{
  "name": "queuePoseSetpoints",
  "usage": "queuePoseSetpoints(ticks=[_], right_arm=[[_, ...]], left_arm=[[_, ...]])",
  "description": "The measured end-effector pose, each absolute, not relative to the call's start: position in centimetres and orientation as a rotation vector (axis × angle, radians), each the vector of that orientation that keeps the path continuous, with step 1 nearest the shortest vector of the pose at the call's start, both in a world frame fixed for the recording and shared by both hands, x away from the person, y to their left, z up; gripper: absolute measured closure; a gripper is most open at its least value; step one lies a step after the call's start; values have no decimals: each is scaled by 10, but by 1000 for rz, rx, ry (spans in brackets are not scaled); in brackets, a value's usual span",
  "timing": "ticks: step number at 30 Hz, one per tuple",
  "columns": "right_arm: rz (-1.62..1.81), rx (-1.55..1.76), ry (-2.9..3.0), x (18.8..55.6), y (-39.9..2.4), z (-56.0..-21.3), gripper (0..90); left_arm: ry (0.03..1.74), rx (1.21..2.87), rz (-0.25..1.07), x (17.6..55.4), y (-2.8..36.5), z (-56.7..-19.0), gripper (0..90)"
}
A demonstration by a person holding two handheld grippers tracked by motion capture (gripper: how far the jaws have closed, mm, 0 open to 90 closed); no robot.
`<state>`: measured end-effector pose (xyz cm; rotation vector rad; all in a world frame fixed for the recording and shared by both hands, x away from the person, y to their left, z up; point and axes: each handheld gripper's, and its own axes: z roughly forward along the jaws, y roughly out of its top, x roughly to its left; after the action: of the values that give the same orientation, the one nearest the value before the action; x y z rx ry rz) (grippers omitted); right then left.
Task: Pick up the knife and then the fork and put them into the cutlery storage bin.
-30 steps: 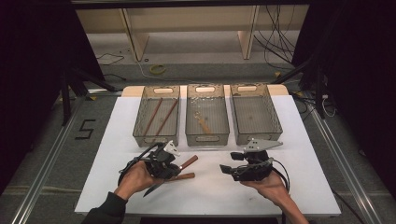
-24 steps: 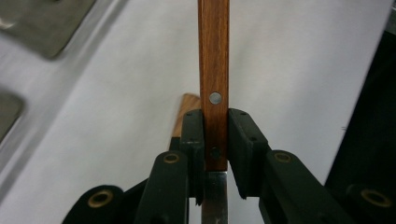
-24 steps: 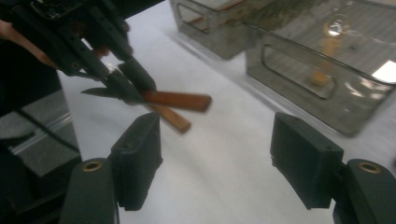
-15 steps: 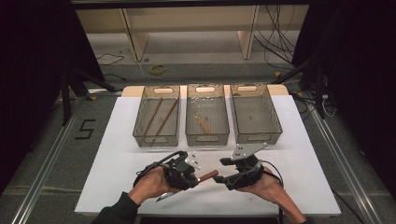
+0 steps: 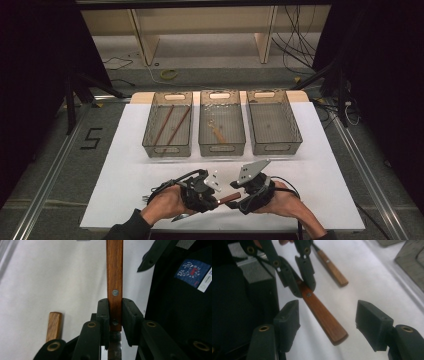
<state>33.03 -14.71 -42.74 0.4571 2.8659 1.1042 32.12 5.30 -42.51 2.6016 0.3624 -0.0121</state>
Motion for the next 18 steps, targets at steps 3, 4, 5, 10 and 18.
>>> queuePoseSetpoints(ticks=[3,4,5,10,18], right_arm=[[1072,417,2891,328,-146,-429,417],[1067,398,2899,328,-145,-429,432],[1062,386,2910,327,-144,-430,450],[1016,349,2954,325,-142,-432,529],[1035,359,2988,328,-144,-434,599]], left_arm=[[336,2609,-14,319,51,-425,763],[338,2604,-11,318,50,-425,763],[332,2609,-16,317,50,-425,763],[325,2608,-21,316,48,-425,763],[306,2613,-23,314,47,-425,763]])
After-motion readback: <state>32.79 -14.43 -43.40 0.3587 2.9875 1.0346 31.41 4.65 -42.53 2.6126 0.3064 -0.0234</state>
